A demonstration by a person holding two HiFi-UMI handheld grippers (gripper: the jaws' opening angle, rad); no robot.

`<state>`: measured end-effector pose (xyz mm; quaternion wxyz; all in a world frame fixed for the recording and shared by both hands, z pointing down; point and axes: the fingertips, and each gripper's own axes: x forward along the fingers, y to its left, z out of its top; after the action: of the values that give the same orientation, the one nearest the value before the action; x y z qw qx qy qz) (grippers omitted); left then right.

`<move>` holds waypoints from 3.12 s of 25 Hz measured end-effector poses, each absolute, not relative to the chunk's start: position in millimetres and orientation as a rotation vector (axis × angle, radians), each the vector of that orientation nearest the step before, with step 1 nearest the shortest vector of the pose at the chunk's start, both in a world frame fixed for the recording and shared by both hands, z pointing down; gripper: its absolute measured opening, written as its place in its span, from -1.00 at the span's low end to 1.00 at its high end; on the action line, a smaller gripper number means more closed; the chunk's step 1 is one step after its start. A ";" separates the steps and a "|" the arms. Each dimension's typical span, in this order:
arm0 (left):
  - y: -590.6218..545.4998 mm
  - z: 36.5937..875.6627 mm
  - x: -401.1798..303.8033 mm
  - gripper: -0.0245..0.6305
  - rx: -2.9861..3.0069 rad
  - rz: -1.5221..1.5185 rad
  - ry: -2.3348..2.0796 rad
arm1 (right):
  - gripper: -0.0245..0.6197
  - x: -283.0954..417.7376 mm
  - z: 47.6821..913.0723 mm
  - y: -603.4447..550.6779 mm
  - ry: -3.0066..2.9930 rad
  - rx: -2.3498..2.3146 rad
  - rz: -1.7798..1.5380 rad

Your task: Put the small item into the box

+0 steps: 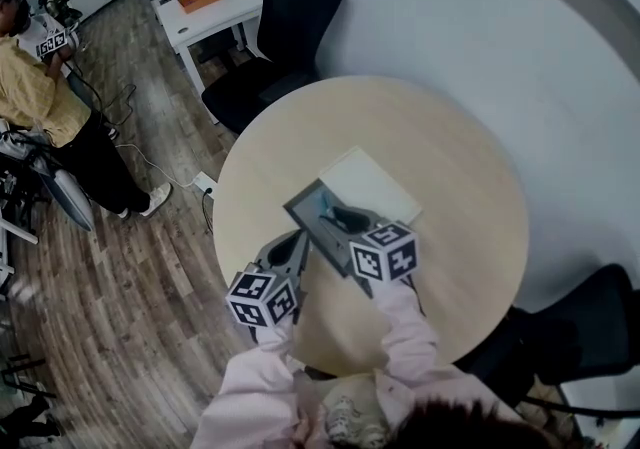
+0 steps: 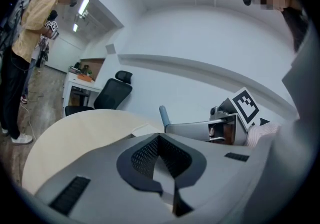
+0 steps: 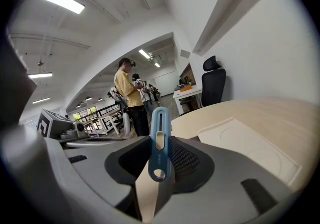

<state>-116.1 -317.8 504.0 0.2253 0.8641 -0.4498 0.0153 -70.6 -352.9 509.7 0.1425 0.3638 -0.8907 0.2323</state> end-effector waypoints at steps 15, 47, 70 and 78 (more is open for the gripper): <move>-331.1 549.4 -114.0 -0.89 2.286 0.098 -1.173 | -0.53 -73.6 566.8 -371.5 -2.415 0.988 0.745; -325.1 591.4 -107.3 -0.89 2.170 0.114 -1.082 | -0.53 -71.3 643.7 -374.8 -2.134 0.864 0.790; -320.0 601.9 -102.2 -0.89 2.144 0.135 -1.058 | -0.52 -69.3 670.5 -373.2 -1.969 0.868 0.772; -319.1 605.9 -101.5 -0.89 2.141 0.141 -1.058 | -0.51 -67.7 675.7 -375.9 -1.941 0.883 0.750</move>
<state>-101.5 -319.1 605.9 0.3662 0.8328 -0.4116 0.0548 -67.7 -375.9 675.7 0.4264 0.3533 -0.7766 0.3003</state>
